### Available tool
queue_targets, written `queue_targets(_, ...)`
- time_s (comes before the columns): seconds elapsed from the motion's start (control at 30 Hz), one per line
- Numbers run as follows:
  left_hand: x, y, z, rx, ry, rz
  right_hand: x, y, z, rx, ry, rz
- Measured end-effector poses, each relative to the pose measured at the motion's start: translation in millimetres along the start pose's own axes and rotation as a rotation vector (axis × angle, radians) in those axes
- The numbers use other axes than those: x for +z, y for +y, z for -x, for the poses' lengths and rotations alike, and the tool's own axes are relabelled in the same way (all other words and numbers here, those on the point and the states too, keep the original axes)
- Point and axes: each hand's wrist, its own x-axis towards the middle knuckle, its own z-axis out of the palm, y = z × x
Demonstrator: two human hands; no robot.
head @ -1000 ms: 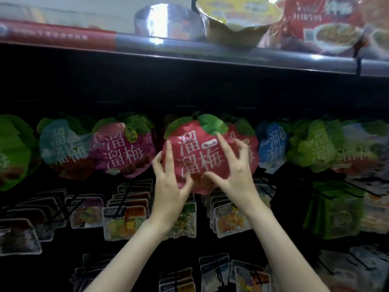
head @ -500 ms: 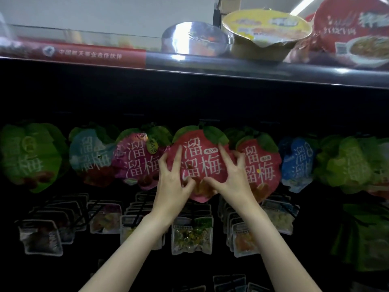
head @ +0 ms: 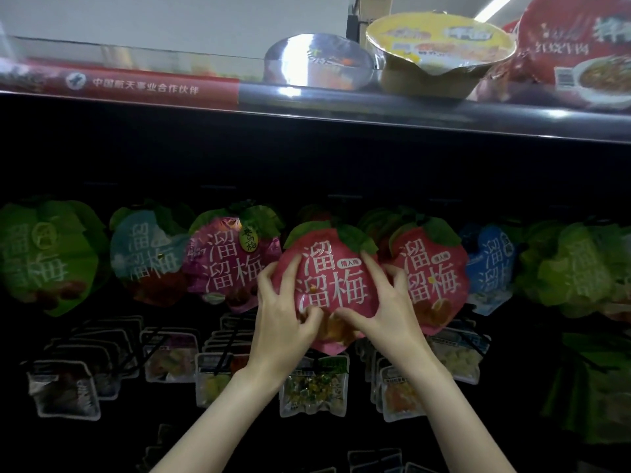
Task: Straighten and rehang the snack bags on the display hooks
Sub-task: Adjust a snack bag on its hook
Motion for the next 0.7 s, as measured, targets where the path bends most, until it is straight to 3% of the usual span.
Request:
queue_targets(0.17,-3,2,-2,0.043,0.065,-0.027,2,-1,1,-0.124,0.084,0.024)
queue_targets(0.37,0,11,-21,-0.001,-0.029,-0.088,-4,-3,-12,0.022,0.041,0.034)
queue_targets(0.7,1,12,-17,-0.009,-0.024,-0.106,-7,-5,-9,0.039,0.022,0.054)
